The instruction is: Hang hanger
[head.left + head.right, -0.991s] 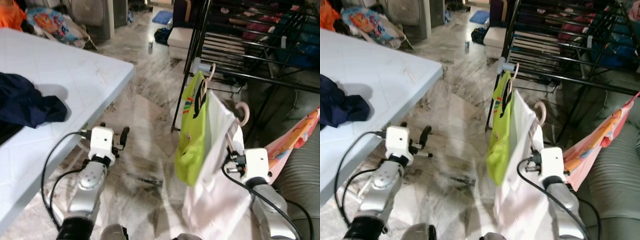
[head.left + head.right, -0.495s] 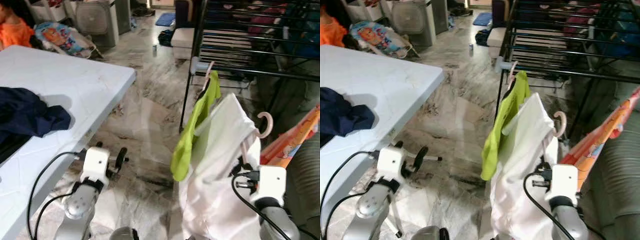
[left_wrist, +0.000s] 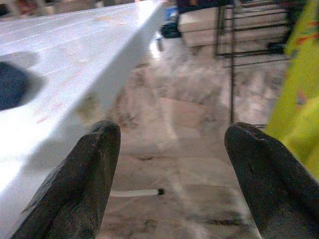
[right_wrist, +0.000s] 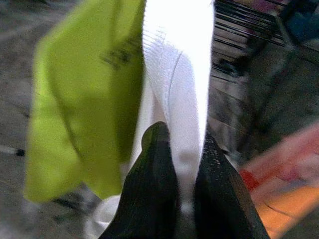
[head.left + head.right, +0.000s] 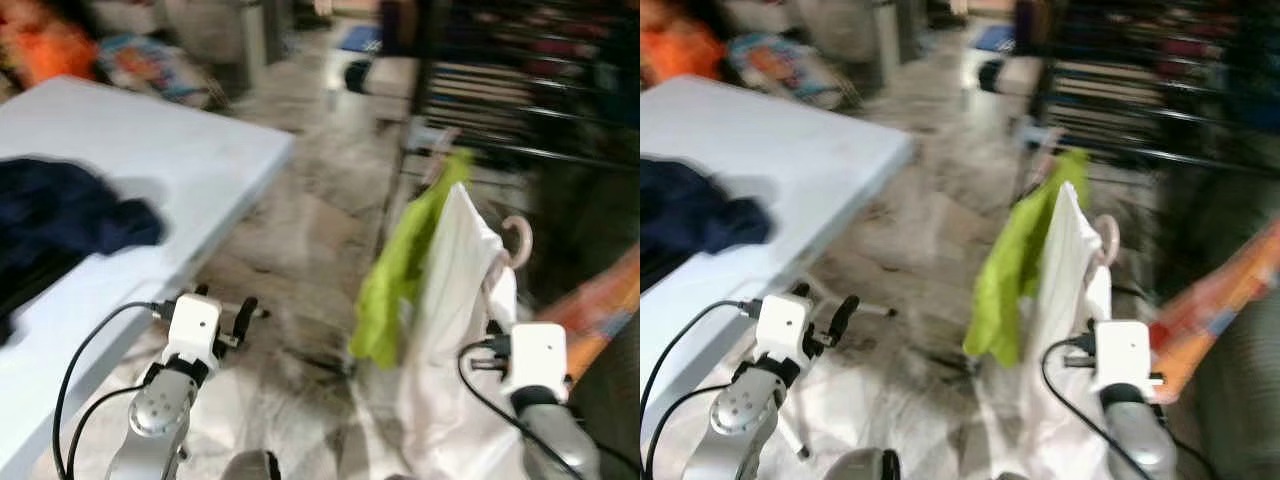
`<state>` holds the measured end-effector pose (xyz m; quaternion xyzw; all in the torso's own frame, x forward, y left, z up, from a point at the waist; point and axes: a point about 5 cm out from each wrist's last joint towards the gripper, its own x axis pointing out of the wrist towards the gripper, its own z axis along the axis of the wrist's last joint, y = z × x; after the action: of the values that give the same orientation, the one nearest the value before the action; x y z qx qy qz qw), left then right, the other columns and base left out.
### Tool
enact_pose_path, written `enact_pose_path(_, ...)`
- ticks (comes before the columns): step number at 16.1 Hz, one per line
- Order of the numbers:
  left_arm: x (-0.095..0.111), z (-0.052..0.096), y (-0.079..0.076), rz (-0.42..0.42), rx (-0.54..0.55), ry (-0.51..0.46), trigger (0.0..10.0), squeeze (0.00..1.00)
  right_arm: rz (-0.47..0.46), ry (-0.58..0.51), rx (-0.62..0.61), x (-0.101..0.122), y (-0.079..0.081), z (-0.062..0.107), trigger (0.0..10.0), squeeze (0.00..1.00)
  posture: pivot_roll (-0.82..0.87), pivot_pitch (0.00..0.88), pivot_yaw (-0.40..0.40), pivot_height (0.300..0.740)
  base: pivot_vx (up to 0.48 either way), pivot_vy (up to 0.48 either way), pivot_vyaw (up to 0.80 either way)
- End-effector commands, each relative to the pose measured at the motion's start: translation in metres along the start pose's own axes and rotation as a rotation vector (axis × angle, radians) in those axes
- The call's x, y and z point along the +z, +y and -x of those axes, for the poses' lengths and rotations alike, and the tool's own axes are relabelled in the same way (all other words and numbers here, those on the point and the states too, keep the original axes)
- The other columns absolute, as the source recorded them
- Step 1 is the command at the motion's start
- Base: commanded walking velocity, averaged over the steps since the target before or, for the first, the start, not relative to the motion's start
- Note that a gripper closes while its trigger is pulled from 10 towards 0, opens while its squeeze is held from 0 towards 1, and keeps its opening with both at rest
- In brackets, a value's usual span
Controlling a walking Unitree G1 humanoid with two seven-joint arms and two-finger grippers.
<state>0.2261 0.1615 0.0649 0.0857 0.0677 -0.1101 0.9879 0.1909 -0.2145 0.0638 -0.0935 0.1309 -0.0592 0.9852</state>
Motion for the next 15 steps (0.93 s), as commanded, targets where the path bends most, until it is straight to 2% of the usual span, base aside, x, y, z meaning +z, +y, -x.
enact_pose_path(1,0.002,-0.004,0.002,-0.002,0.010,0.003,10.0,0.00,0.005,-0.090,0.004,0.018,0.006,-0.002,10.0,0.00,-0.06,0.000,0.034,0.740,0.000,0.000,0.80)
enact_pose_path(2,0.007,-0.008,0.001,0.003,0.002,-0.006,10.0,0.00,0.002,-0.104,0.010,0.021,0.012,-0.001,10.0,0.00,-0.07,0.000,0.041,0.740,0.000,0.000,0.80)
enact_pose_path(4,0.011,-0.013,-0.003,-0.003,-0.018,-0.019,10.0,0.00,-0.004,-0.104,0.019,0.021,0.013,0.002,10.0,0.00,-0.07,0.000,0.045,0.740,0.000,0.000,0.80)
enact_pose_path(6,0.012,-0.017,-0.007,-0.005,-0.034,-0.012,10.0,0.00,-0.020,-0.125,0.084,0.026,0.015,-0.001,10.0,0.00,-0.09,0.000,0.051,0.740,0.000,0.000,0.80)
enact_pose_path(8,0.012,-0.019,-0.010,0.011,-0.046,0.000,10.0,0.00,-0.006,-0.173,0.198,0.039,0.025,-0.007,10.0,0.00,-0.09,0.000,0.053,0.740,0.000,0.000,0.80)
enact_pose_path(10,0.013,-0.021,-0.010,0.011,-0.045,-0.008,10.0,0.00,-0.006,-0.186,0.271,0.043,0.031,-0.009,10.0,0.00,-0.09,0.000,0.053,0.740,0.000,0.000,0.80)
enact_pose_path(11,0.014,-0.022,-0.009,0.009,-0.042,-0.012,10.0,0.00,0.002,-0.188,0.352,0.045,0.036,-0.009,10.0,0.00,-0.09,0.000,0.052,0.740,0.000,0.000,0.80)
enact_pose_path(15,0.015,-0.026,-0.009,-0.009,-0.048,-0.024,10.0,0.00,0.007,-0.178,0.515,0.050,0.039,-0.012,10.0,0.00,-0.09,0.000,0.052,0.740,0.000,0.000,0.80)
